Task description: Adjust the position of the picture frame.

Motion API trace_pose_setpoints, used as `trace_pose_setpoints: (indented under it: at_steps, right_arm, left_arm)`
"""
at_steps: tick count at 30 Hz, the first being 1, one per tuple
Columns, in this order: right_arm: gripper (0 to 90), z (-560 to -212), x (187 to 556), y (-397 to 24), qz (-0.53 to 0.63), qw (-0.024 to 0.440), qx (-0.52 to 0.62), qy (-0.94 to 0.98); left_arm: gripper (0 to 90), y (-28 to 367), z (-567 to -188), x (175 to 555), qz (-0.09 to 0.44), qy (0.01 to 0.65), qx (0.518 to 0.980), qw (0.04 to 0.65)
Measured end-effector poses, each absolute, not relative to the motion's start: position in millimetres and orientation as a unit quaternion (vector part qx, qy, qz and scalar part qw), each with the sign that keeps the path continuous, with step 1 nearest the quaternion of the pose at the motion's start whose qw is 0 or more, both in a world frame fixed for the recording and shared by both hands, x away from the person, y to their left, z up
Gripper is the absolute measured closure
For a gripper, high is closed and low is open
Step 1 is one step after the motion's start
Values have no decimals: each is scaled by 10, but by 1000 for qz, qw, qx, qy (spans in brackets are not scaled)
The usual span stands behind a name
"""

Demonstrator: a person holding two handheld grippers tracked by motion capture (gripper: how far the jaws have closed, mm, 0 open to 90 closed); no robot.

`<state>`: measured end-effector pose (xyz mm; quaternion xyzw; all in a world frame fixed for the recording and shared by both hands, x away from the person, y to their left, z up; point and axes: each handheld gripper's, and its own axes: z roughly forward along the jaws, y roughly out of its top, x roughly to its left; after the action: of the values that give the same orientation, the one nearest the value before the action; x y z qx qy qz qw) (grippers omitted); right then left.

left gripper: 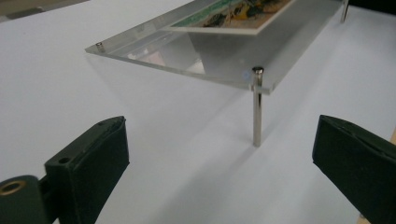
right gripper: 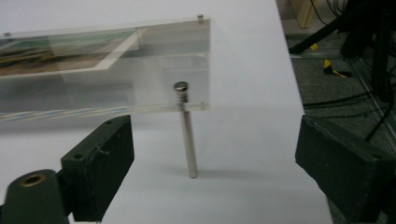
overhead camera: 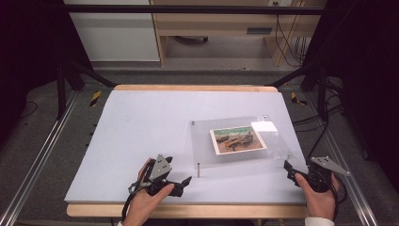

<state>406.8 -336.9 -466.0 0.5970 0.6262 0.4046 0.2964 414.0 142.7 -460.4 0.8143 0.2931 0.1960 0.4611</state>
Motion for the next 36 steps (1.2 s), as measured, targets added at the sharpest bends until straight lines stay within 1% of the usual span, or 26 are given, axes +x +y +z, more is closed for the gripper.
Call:
trace_pose_setpoints:
  at_steps: [3, 4, 5, 6, 7, 9, 10, 11, 12, 13, 14, 17, 21, 24, 28, 29, 31, 32, 33, 34, 35, 36]
  right_arm:
    - [125, -4666, 4080, -3315, 400, 292, 584, 644]
    - [152, -4671, 4086, -3293, 396, 292, 581, 648]
    - [152, -4671, 4086, -3293, 396, 292, 581, 648]
    - [186, -4677, 4086, -3276, 391, 294, 577, 655]
    - [236, -4687, 4073, -3248, 380, 298, 569, 666]
    - [246, -4690, 4068, -3243, 378, 301, 565, 669]
    - [315, -4703, 4047, -3236, 373, 308, 558, 674]
    - [336, -4707, 4035, -3236, 374, 310, 551, 678]
    - [336, -4707, 4035, -3236, 374, 310, 551, 678]
    - [358, -4716, 4021, -3237, 376, 324, 537, 682]
    - [358, -4716, 4021, -3237, 376, 324, 537, 682]
    - [414, -4745, 4053, -3243, 388, 318, 533, 681]
    - [436, -4795, 4152, -3232, 396, 314, 533, 679]
    - [437, -4797, 4203, -3224, 404, 309, 533, 676]
    - [447, -4831, 4333, -3214, 405, 292, 534, 683]
    - [467, -4834, 4352, -3225, 409, 287, 533, 683]
    - [544, -4835, 4383, -3244, 415, 282, 533, 682]
    - [603, -4835, 4390, -3256, 418, 280, 533, 680]
    - [603, -4835, 4390, -3256, 418, 280, 533, 680]
    - [713, -4831, 4385, -3278, 429, 274, 531, 678]
    - [772, -4829, 4381, -3292, 434, 272, 528, 677]
    - [795, -4827, 4377, -3301, 436, 273, 527, 677]
  left_arm:
    - [32, 1433, -4625, 4130, 194, 288, 822, 450]
    - [32, 1421, -4634, 4121, 198, 290, 824, 445]
    - [32, 1421, -4634, 4121, 198, 290, 824, 445]
    - [32, 1410, -4642, 4108, 205, 289, 826, 438]
    - [35, 1402, -4651, 4090, 200, 285, 830, 435]
    - [33, 1396, -4656, 4078, 192, 286, 830, 438]
    - [35, 1380, -4656, 4066, 188, 283, 829, 444]
    - [36, 1380, -4656, 4066, 188, 283, 829, 444]
    - [36, 1368, -4655, 4063, 187, 281, 828, 448]
    - [37, 1345, -4657, 4062, 182, 278, 828, 451]
    - [37, 1345, -4657, 4062, 182, 278, 828, 451]
    - [43, 1344, -4675, 4071, 173, 287, 826, 454]
    - [52, 1364, -4666, 4070, 162, 295, 812, 476]
    - [58, 1365, -4667, 4086, 159, 297, 811, 478]
    - [63, 1339, -4655, 4096, 161, 297, 808, 482]
    - [67, 1330, -4651, 4090, 162, 297, 808, 483]
    - [73, 1315, -4651, 4082, 161, 297, 806, 486]
    - [88, 1282, -4655, 4069, 162, 297, 806, 486]
    - [112, 1282, -4655, 4069, 162, 297, 806, 486]
    - [130, 1239, -4661, 4066, 157, 301, 803, 489]
    - [141, 1220, -4664, 4062, 157, 300, 803, 490]
    - [161, 1198, -4669, 4057, 158, 301, 802, 491]
